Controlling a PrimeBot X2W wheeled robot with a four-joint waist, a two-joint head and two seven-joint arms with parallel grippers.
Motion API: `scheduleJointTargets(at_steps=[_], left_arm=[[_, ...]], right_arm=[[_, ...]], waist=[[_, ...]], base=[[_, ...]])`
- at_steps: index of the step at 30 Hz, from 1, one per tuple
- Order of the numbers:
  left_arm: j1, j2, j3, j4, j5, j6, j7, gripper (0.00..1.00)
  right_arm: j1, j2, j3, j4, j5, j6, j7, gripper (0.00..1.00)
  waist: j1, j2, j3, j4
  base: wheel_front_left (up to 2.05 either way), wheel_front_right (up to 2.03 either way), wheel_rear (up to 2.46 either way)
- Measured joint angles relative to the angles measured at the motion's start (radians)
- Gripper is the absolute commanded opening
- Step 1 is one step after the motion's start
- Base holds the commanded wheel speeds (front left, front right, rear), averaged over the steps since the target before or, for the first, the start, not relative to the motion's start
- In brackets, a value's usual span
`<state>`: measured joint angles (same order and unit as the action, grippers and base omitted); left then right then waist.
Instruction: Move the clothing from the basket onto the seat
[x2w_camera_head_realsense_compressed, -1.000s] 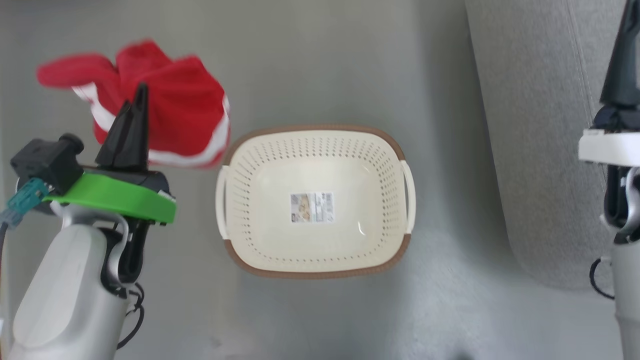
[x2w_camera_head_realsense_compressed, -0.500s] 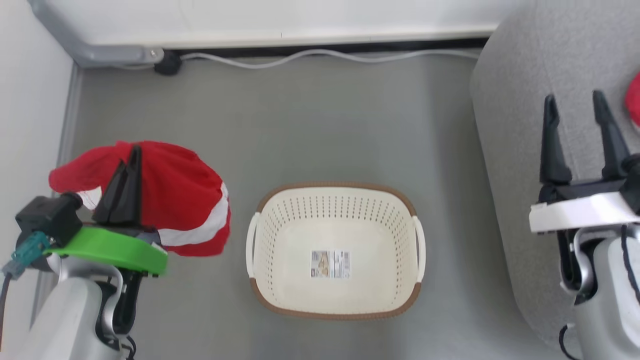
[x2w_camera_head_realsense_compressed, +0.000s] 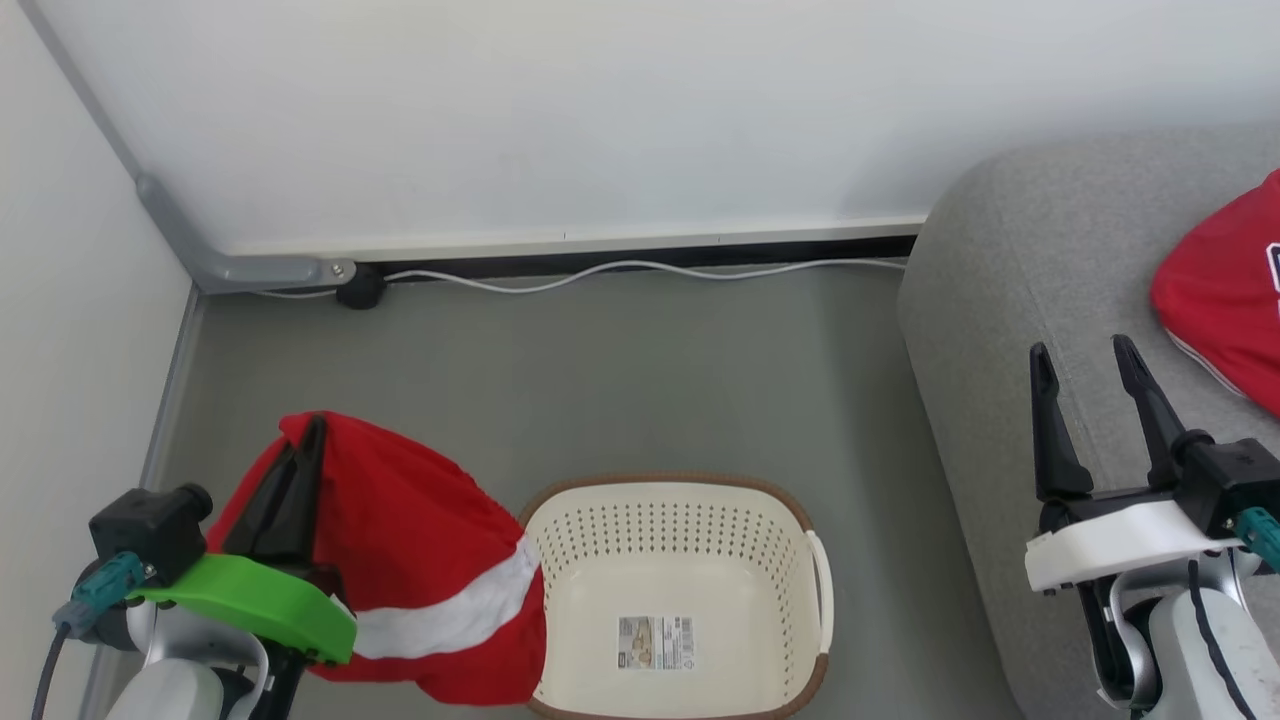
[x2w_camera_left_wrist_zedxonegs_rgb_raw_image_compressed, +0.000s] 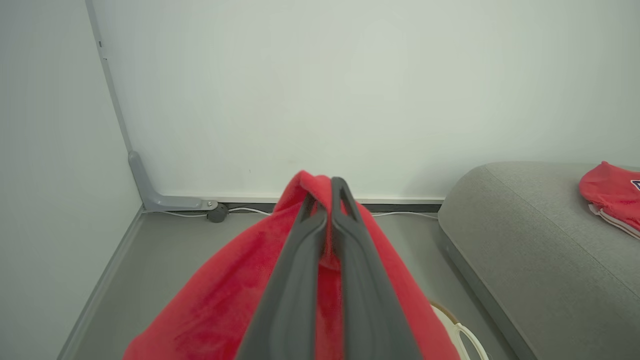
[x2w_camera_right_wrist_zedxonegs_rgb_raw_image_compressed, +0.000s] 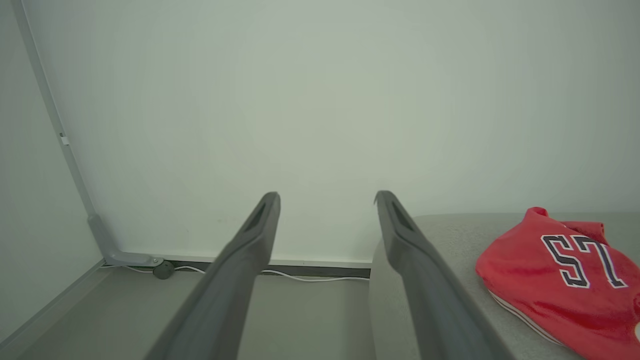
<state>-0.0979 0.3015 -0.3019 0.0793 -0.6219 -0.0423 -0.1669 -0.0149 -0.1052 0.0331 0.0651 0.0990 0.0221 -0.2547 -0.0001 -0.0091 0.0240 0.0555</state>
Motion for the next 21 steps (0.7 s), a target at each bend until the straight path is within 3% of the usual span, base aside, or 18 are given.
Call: scheduleJointTargets(at_steps=[9, 21], left_arm=[[0.056, 0.023, -0.007, -0.081, -0.002, 0.016, 0.044, 0.0], [0.095, 0.04, -0.006, -0.176, -0.002, 0.044, 0.085, 0.0]], right_arm=[[0.051, 0.008, 0.001, -0.007, 0.0, 0.004, 0.0, 1.0], [0.086, 0.012, 0.005, -0.003, 0.006, 0.013, 0.0, 1.0]], waist=[[0.0, 0.0, -0.083, -0.025], [0.0, 0.0, -0.09, -0.042]], base=[[0.0, 0.0, 0.0], [0.0, 0.0, 0.0]])
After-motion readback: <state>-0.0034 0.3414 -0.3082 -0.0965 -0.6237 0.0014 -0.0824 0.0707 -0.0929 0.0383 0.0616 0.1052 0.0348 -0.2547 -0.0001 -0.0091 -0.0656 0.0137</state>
